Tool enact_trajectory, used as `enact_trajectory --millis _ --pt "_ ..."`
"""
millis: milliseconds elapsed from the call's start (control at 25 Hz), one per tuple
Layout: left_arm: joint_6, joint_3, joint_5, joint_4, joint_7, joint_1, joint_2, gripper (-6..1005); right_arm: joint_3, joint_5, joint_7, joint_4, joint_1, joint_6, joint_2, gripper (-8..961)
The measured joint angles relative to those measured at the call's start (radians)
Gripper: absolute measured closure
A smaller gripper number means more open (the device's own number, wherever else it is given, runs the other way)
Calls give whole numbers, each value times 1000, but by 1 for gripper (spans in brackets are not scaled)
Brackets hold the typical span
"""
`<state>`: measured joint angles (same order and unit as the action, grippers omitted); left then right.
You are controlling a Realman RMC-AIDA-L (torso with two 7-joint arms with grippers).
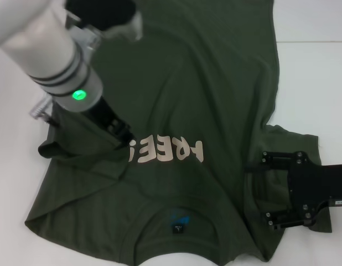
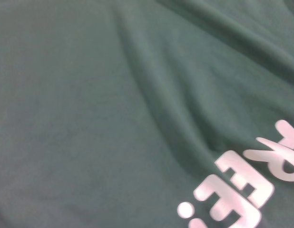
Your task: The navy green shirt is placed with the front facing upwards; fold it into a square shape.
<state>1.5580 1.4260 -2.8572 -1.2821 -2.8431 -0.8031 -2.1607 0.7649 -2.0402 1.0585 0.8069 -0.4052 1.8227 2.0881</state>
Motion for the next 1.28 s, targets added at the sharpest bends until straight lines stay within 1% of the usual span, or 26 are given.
enact_trajectory --millis 80,240,280,360,400,440,600,640,760,880,1040,1280 --pt "21 -49 0 -7 3 7 18 435 -1 0 0 1 2 0 -1 109" --pt "53 -98 -2 -3 -4 28 72 349 -1 0 -1 2 4 0 -1 110" --pt "59 -114 -2 -1 -4 32 80 327 -1 0 -2 1 4 0 -2 111" --pt "73 -175 -2 4 -3 46 100 284 -1 0 -4 1 4 0 -2 111" --pt "79 -204 -2 7 -2 50 106 262 -1 0 -5 2 3 -1 -2 112" --pt "86 -254 -2 12 -2 55 114 226 -1 0 -5 2 2 -1 -2 112" --pt "105 -359 -2 52 -4 64 135 82 1 0 -6 3 -4 0 -2 113" --pt "107 -380 -2 68 -5 64 139 77 3 0 -7 4 -5 0 -2 113" --pt "103 -441 -2 122 -6 62 147 63 5 -1 -8 9 -6 -2 0 114" --pt "84 -482 -1 171 0 58 150 55 -1 -1 -9 10 -10 -7 1 115" --pt "65 -510 8 214 7 52 148 62 -1 0 -9 9 -15 -12 0 116" --pt "51 -541 13 273 17 23 142 62 2 0 -11 10 -15 -16 0 118"
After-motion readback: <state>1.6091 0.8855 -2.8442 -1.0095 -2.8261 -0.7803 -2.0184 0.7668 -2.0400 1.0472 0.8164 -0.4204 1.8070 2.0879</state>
